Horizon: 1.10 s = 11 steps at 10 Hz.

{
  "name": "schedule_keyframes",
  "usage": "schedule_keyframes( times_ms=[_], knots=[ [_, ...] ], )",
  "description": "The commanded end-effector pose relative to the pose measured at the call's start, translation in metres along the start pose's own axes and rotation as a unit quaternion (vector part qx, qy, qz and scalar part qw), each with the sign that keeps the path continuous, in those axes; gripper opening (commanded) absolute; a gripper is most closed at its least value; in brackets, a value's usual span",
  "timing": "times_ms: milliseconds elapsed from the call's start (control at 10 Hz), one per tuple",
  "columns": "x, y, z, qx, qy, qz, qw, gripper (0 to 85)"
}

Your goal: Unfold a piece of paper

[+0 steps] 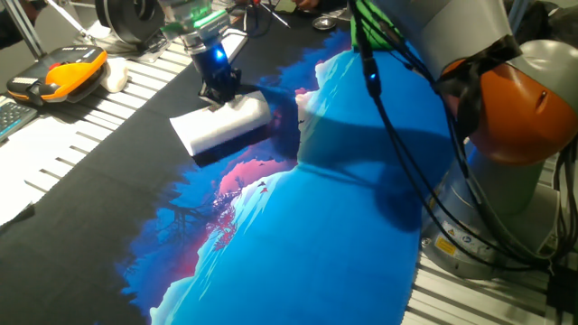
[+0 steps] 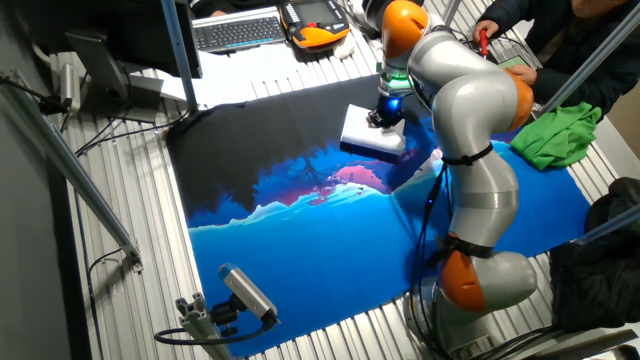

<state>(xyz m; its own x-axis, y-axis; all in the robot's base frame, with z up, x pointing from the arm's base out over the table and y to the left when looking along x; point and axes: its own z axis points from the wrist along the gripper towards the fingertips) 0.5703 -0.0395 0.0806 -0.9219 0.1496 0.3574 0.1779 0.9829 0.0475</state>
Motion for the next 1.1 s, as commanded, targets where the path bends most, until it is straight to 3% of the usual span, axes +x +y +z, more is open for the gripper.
schedule_keyframes(
  times_ms=[0,100,200,300,500,700,1000],
  knots=[
    [0.007,0.004,0.005,-0.001,-0.001,0.003,1.0,0.0],
    [0.016,0.011,0.015,-0.003,-0.001,0.01,0.9999,0.0],
    [0.025,0.018,0.028,0.009,-0.016,0.011,0.9998,0.0],
    [0.03,0.022,0.033,0.008,-0.022,0.015,0.9996,0.0],
    [0.037,0.026,0.043,0.004,-0.035,0.022,0.9991,0.0],
    [0.042,0.031,0.057,0.017,-0.067,0.029,0.9972,0.0],
    [0.051,0.034,0.059,0.02,-0.095,0.045,0.9943,0.0]
  ],
)
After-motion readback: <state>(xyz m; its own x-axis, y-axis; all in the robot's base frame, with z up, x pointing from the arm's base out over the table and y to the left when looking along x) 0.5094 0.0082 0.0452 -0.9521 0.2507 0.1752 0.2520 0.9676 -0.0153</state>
